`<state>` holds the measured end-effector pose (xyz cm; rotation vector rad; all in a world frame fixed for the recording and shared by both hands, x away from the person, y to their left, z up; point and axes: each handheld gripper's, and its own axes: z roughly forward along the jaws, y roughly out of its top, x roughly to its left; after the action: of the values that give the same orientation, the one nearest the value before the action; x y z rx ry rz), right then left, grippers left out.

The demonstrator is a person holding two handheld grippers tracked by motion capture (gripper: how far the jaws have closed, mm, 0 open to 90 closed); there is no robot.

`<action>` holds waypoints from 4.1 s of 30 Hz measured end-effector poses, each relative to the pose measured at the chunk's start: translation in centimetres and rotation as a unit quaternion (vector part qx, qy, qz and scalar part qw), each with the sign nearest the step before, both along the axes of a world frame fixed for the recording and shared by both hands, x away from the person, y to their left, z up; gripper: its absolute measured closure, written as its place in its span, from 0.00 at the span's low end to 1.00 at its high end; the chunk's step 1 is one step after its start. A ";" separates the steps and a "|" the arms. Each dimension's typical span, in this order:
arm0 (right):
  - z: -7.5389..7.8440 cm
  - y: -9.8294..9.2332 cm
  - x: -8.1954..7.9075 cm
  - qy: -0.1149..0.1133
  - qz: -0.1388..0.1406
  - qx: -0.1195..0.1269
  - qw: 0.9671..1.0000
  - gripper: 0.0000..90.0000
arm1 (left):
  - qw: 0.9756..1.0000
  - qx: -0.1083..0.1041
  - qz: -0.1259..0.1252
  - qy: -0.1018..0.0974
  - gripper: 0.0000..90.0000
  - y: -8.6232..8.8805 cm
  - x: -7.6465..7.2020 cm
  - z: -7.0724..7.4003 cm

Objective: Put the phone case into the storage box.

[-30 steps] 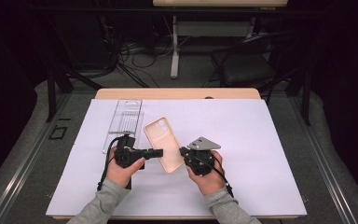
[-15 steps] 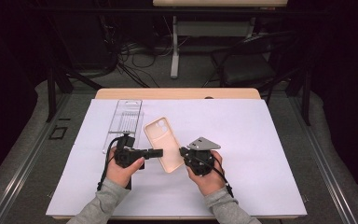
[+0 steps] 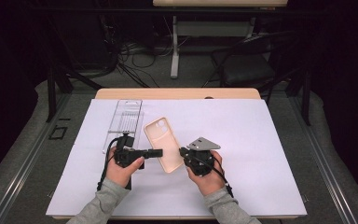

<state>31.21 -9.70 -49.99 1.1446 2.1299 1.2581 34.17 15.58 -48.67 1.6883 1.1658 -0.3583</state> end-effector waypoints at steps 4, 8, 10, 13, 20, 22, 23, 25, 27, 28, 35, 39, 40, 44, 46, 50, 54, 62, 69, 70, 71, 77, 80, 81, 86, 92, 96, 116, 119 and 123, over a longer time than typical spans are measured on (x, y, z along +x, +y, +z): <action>0.0 0.0 0.0 -0.001 0.000 0.000 1.000 0.98 | 1.000 -0.004 0.001 0.004 0.88 0.0 0.0 0.0; 0.0 0.0 0.0 -0.002 0.000 0.001 1.000 0.98 | 1.000 -0.006 0.002 0.008 0.88 0.0 0.0 0.0; 0.0 0.0 0.0 -0.002 0.000 0.000 1.000 0.98 | 1.000 -0.007 0.002 0.009 0.88 0.0 0.0 0.0; 0.0 0.0 0.0 -0.001 0.000 0.001 1.000 0.98 | 1.000 -0.008 0.001 0.009 0.88 0.1 0.0 0.0; 0.0 0.0 0.0 -0.002 0.001 0.001 1.000 0.98 | 1.000 -0.011 0.001 0.012 0.89 0.2 0.1 -0.1; 0.0 0.0 0.0 -0.003 0.002 0.001 1.000 0.98 | 1.000 -0.013 0.002 0.014 0.89 0.2 0.1 -0.1; 0.0 0.0 0.0 -0.002 0.002 0.001 1.000 0.98 | 1.000 -0.014 0.001 0.014 0.89 0.2 0.1 -0.1; 0.0 0.0 0.0 -0.002 0.002 0.001 1.000 0.98 | 1.000 -0.014 0.001 0.014 0.89 0.2 0.1 -0.1; 0.0 0.0 0.0 -0.003 0.002 0.001 1.000 0.98 | 1.000 -0.016 0.001 0.015 0.89 0.3 0.2 -0.1; 0.0 0.0 0.0 -0.003 0.002 0.002 1.000 0.98 | 1.000 -0.016 0.001 0.015 0.89 0.3 0.2 -0.1; 0.0 0.0 0.0 -0.003 0.002 0.001 1.000 0.98 | 1.000 -0.016 -0.001 0.016 0.89 0.3 0.2 -0.2; 0.0 0.0 0.0 -0.002 0.003 0.001 1.000 0.98 | 1.000 -0.017 -0.001 0.017 0.89 0.3 0.2 -0.2; 0.0 0.0 0.0 -0.002 0.003 0.001 1.000 0.98 | 1.000 -0.018 -0.002 0.016 0.89 0.3 0.2 -0.2; 0.0 0.0 0.0 -0.002 0.003 0.002 1.000 0.98 | 1.000 -0.017 -0.002 0.016 0.89 0.3 0.2 -0.2; 0.0 0.0 0.0 -0.003 0.004 0.001 1.000 0.98 | 1.000 -0.018 -0.002 0.015 0.89 0.3 0.2 -0.2; 0.0 0.0 0.0 -0.003 0.004 0.002 1.000 0.97 | 1.000 -0.016 -0.004 0.015 0.89 0.4 0.1 -0.1; 0.0 0.0 0.0 -0.003 0.005 0.003 1.000 0.97 | 1.000 -0.016 -0.004 0.014 0.89 0.4 0.1 -0.2; 0.0 0.0 0.0 -0.004 0.007 0.003 1.000 0.97 | 1.000 -0.022 -0.003 0.013 0.89 0.4 0.1 -0.1; 0.1 0.0 -0.1 -0.002 0.009 0.009 1.000 0.97 | 1.000 -0.023 -0.005 0.010 0.89 0.5 0.1 -0.1; 0.1 0.0 -0.1 -0.002 0.008 0.010 1.000 0.97 | 1.000 -0.024 -0.003 0.010 0.89 0.5 0.1 -0.1; 0.1 0.0 -0.1 -0.003 0.009 0.009 1.000 0.96 | 1.000 -0.024 -0.002 0.010 0.89 0.5 0.1 -0.1; 0.1 0.0 0.0 -0.002 0.011 0.013 1.000 0.95 | 1.000 -0.026 -0.004 0.007 0.89 0.6 0.1 -0.1; 0.1 0.0 0.0 -0.002 0.012 0.014 1.000 0.94 | 1.000 -0.026 -0.004 0.006 0.89 0.6 0.1 -0.1; 0.1 0.0 0.0 -0.002 0.012 0.014 1.000 0.94 | 1.000 -0.026 -0.004 0.006 0.89 0.6 0.1 -0.1; 0.1 0.0 0.0 -0.005 0.015 0.017 1.000 0.91 | 1.000 -0.030 -0.002 0.004 0.89 0.8 0.2 -0.2; 0.2 -0.1 -0.1 -0.007 0.017 0.019 1.000 0.90 | 1.000 -0.028 -0.002 0.000 0.89 0.8 0.2 -0.2; 0.4 -0.3 -0.1 -0.011 0.015 0.025 1.000 0.88 | 1.000 -0.024 -0.003 -0.007 0.89 0.9 0.2 -0.2; 0.6 -1.0 0.3 -0.013 0.006 0.024 1.000 0.76 | 0.998 0.012 -0.022 -0.064 0.89 1.0 0.2 0.0; 0.7 -1.1 0.4 -0.015 0.009 0.027 0.999 0.73 | 0.996 0.024 -0.024 -0.079 0.89 1.1 0.2 0.2; 0.9 -1.2 0.4 -0.017 0.016 0.025 0.999 0.68 | 0.995 0.023 -0.029 -0.088 0.89 1.3 0.2 0.3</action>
<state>31.64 -10.93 -49.13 1.1057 2.1099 1.3419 34.32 16.84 -48.36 1.7587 1.0041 -0.2157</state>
